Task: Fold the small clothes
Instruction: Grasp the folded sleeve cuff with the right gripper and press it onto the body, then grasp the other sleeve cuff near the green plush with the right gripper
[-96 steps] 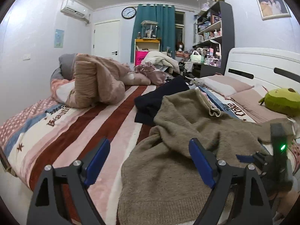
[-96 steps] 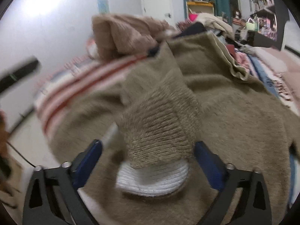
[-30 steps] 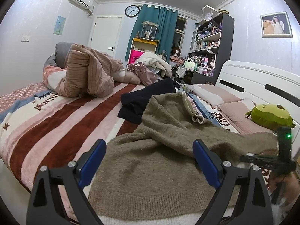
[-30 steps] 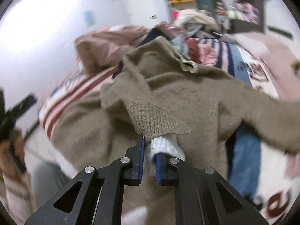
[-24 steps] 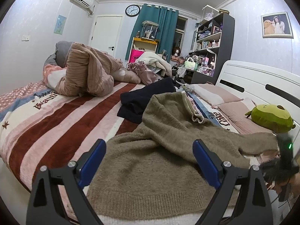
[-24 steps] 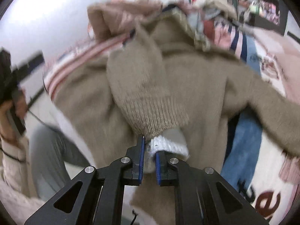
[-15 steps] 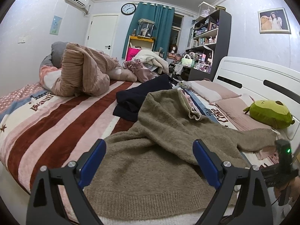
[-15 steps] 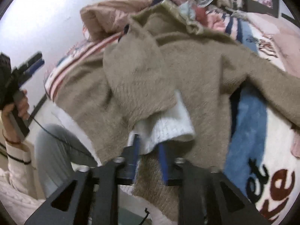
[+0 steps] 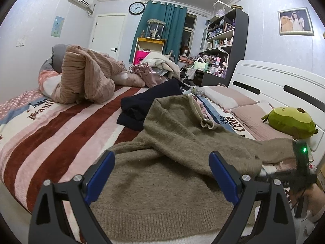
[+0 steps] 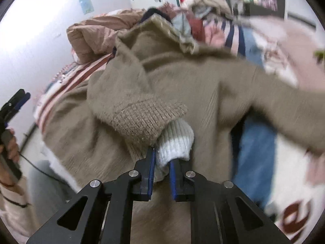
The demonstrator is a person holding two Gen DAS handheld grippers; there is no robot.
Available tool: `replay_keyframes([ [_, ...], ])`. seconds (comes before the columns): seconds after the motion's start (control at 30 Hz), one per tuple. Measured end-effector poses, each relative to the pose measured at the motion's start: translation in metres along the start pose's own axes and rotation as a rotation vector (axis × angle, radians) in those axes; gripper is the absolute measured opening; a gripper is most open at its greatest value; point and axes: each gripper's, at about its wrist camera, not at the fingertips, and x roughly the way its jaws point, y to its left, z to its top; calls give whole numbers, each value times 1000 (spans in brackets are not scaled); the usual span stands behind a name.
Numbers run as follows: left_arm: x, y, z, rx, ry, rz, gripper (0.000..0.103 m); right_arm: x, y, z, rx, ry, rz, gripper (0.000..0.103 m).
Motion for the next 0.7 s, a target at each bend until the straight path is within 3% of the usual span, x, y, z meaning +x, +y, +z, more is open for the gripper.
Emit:
replay_keyframes([
  [0.17,2,1,-1,-4,3,15,94,-17,-7,19,-44,-60,-65,8],
  [0.3,5,1,-2,-11,8,3,95,3,-13,-3,-21,53,-25,11],
  [0.4,8,2,-3,-1,16,5,95,2,-9,-13,-35,91,-45,17],
  [0.43,8,2,-3,2,17,6,95,-4,-9,-14,-23,87,-41,22],
  [0.6,9,2,-1,-2,12,4,95,-56,-7,-1,2,-56,-93,26],
  [0.67,11,2,1,-7,6,-1,95,-62,-3,11,-11,-81,-55,21],
  [0.7,12,1,2,-9,4,-4,95,-58,1,17,-21,-78,-39,12],
])
